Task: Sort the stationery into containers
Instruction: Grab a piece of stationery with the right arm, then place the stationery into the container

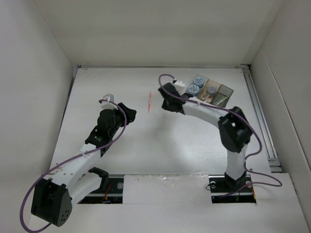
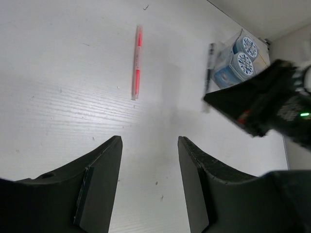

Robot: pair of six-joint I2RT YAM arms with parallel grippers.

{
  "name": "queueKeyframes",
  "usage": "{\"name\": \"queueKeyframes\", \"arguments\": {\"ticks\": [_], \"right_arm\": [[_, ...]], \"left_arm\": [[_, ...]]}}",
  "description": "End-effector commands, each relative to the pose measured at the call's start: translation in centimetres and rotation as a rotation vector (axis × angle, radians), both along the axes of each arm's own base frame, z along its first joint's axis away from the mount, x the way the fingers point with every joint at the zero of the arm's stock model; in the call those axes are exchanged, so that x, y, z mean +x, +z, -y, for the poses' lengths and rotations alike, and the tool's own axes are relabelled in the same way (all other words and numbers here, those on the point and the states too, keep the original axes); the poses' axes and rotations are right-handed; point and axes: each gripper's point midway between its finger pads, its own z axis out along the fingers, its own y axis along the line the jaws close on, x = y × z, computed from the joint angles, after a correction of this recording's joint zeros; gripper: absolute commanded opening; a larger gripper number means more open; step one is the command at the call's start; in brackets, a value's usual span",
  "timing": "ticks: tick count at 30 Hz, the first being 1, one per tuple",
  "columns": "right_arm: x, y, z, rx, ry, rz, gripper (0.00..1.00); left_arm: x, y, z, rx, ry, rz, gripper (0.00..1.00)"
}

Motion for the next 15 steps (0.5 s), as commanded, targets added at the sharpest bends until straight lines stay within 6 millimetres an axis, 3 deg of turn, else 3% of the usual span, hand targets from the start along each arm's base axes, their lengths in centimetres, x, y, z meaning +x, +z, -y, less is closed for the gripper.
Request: {"name": "queueKeyframes", "arguments": {"ticks": [1, 2, 3, 4, 5, 7, 8, 11, 15], "right_arm": [[3.1, 6.0, 7.3, 0.088, -0.195, 0.149, 0.04], [3.2, 7.9, 9.3, 0.120, -0.240, 0.182, 0.04], [4.0, 8.0, 12.9, 0.136, -0.316, 0.187, 0.04], [3.5, 6.9, 15.3, 0.129, -0.353, 0.173, 0.04], [3.4, 8.2, 17.1, 0.160, -0.389, 0.200, 0.04], [3.5, 8.2, 21.4, 0.185, -0.466, 0.211, 0.04], [3.1, 7.5, 22.8, 0.186, -0.490, 0.201, 0.04], [3.4, 7.7, 26.3, 0.221, -0.552, 0.213, 0.04], [3.8, 6.0, 28.5, 0.244, -0.576, 0.186, 0.04]], "left_arm": [[0.2, 1.6, 0.4, -0.025, -0.011, 0.043, 0.46], [0.2, 1.6, 0.4, -0.025, -0.011, 0.043, 0.46], [0.2, 1.6, 0.4, -0.025, -0.011, 0.043, 0.46], [0.2, 1.6, 0.4, -0.025, -0.011, 0.043, 0.46], [0.3, 1.8, 0.4, -0.029, -0.011, 0.052, 0.46], [0.3, 1.8, 0.4, -0.029, -0.011, 0.052, 0.46], [0.4, 1.5, 0.4, -0.026, -0.011, 0.043, 0.46], [0.4, 1.5, 0.4, -0.025, -0.011, 0.043, 0.46], [0.4, 1.2, 0.4, -0.022, -0.011, 0.035, 0.46]]}}
